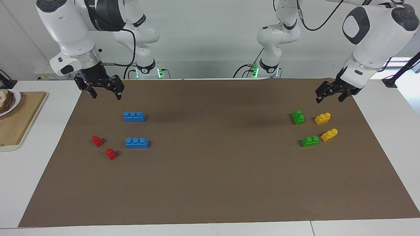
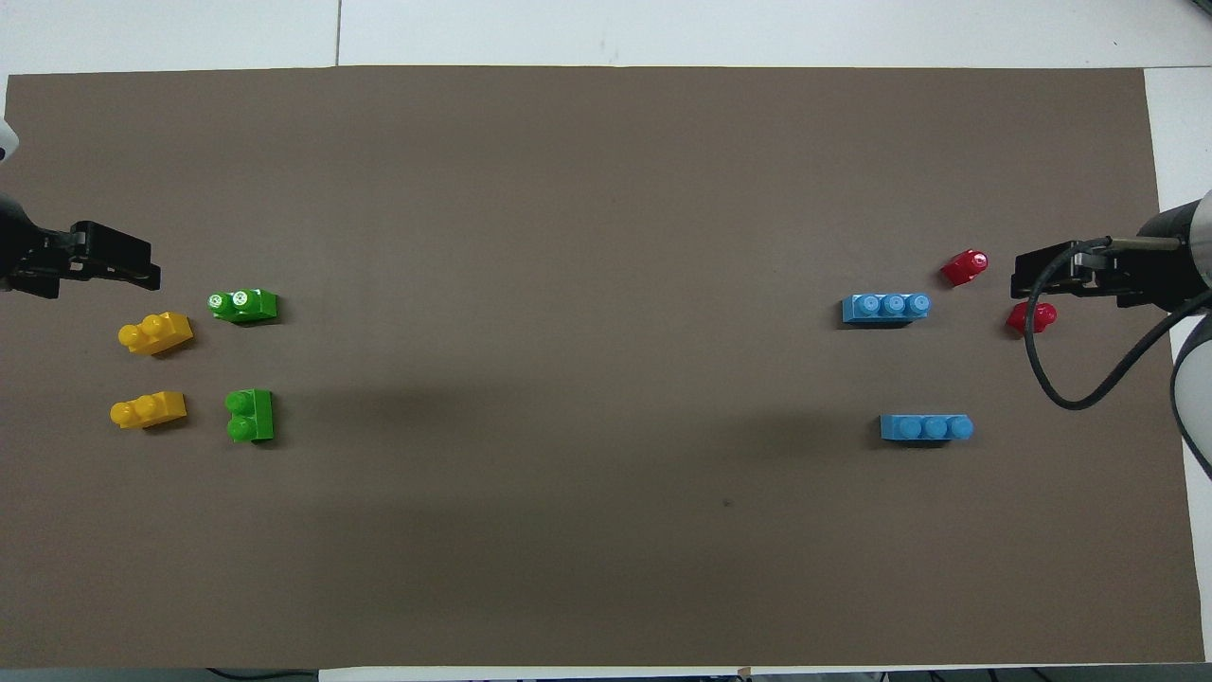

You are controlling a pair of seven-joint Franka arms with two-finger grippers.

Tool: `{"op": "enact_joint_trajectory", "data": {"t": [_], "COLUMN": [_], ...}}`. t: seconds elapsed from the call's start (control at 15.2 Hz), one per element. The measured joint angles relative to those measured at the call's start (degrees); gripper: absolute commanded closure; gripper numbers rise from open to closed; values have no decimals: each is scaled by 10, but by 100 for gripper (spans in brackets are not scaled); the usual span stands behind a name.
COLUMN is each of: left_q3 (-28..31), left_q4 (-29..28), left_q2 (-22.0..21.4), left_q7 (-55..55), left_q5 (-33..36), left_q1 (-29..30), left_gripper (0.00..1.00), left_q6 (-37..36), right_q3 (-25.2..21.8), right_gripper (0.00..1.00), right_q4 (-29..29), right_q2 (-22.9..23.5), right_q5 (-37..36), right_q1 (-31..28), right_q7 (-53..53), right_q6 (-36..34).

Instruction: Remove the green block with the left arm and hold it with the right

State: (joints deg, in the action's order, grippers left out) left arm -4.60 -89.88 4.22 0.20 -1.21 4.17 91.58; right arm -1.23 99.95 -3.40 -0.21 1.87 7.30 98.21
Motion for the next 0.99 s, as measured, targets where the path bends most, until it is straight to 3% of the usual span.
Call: {"op": "enact_joint_trajectory", "data": {"t": [0.99], "left_q3": [0], "left_q4": [0], "left_q2": [-19], "left_q7": [0], "left_q5": [0], "left_q1": [0], "left_gripper": [0], "left_q6": [-1], "right_q3": [0], "right_gripper": [0], "right_q4": [4], "right_q2": [-3], "right_q5": [0], "right_q1": [0], "right_q7": [0], "right_q6": [0]}}
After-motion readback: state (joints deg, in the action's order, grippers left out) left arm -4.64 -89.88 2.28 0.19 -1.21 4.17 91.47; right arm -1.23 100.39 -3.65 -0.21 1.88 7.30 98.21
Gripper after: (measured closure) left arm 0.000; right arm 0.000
